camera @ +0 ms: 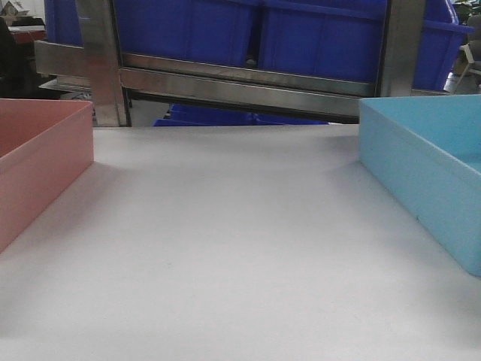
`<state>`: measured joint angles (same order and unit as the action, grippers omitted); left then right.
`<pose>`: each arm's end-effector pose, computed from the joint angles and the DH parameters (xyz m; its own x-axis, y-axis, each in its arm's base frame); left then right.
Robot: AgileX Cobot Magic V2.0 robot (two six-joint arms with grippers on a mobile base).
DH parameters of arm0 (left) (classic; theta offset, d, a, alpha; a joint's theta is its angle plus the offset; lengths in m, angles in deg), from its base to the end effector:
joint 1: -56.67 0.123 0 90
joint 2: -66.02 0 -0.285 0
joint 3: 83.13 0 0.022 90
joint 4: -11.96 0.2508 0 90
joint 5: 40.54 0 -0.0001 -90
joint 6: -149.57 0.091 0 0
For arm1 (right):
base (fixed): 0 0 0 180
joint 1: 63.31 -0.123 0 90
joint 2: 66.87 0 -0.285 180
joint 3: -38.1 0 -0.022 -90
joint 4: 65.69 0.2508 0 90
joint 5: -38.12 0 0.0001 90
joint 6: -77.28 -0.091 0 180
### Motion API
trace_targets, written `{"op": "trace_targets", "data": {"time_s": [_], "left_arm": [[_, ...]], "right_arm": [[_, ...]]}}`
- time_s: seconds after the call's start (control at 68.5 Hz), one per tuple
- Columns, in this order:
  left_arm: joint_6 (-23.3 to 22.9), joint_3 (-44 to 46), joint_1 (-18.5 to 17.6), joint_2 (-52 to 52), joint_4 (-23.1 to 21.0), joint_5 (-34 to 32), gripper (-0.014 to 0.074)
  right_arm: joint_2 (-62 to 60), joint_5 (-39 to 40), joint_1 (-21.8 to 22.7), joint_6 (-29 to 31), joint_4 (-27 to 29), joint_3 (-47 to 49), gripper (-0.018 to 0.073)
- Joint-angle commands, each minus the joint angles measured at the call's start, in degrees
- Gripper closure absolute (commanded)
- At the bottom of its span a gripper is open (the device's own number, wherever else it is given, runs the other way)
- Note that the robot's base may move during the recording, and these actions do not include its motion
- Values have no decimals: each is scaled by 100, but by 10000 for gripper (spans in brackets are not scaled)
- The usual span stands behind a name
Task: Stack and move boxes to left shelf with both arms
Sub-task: 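Grasp the pink bin rim with the left gripper and lift it toward center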
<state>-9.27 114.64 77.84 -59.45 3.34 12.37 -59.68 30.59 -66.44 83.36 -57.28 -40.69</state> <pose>0.4155 0.1492 0.2147 -0.9323 -0.0687 -0.3551 -0.0676 0.9976 -0.0157 0.0565 0.0049 0.1927 -0.0626 0.0360 -0.9974 -0.0713 0.9966 0.0405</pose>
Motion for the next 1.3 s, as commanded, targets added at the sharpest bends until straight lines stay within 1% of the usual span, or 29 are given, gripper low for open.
{"op": "trace_targets", "data": {"time_s": [0.0,0.058,0.088,0.16,0.219,0.321,0.365,0.452,0.54,0.569,0.598,0.671,0.773,0.875,0.977,1.036,1.152,1.284], "left_arm": [[-222,277,-59,666,-563,109,606],[-448,277,-109,917,-848,248,607],[-739,277,-164,1069,-990,369,607],[-1251,219,-345,1407,-1058,587,607],[-1516,55,-556,1717,-1044,559,607],[-2065,-470,-1010,2238,-1009,291,606],[-2258,-761,-1285,2464,-1009,155,606],[-2546,-1311,-1757,2814,-1009,-18,606],[-2726,-1832,-2312,3051,-1009,-222,606],[-2785,-1975,-2483,3105,-1009,-304,606],[-2861,-2146,-2735,3135,-1009,-388,606],[-3074,-2461,-3106,3160,-1005,-601,606],[-3589,-2886,-3612,3124,-1005,-1238,606],[-3876,-3175,-4012,3010,-1005,-1920,606],[-4109,-3291,-4238,2806,-1005,-2339,606],[-4110,-3291,-4311,2694,-1005,-2500,606],[-4110,-3291,-4348,2473,-1005,-2558,607],[-4110,-3291,-4348,2271,-899,-2571,607]], "right_arm": [[-29,500,13,38,-1,-4,504],[-29,500,13,38,-1,-4,504],[-29,500,13,38,-1,-4,504],[-29,500,13,38,-1,-4,504],[-29,500,13,38,-1,-4,504],[-29,500,13,38,-1,-4,504],[-29,500,13,38,-1,-4,504],[-29,500,13,38,-1,-4,504],[-29,500,13,38,-1,-4,504],[-29,500,13,38,-1,-4,504],[-29,500,13,38,-1,-4,504],[-29,500,13,38,-1,-4,504],[-29,500,13,38,-1,-4,504],[-29,500,13,38,-1,-4,504],[-29,500,13,38,-1,-4,504],[-29,500,13,38,-1,-4,504],[-29,500,13,38,-1,-4,504],[-29,500,13,38,-1,-4,504]]}}
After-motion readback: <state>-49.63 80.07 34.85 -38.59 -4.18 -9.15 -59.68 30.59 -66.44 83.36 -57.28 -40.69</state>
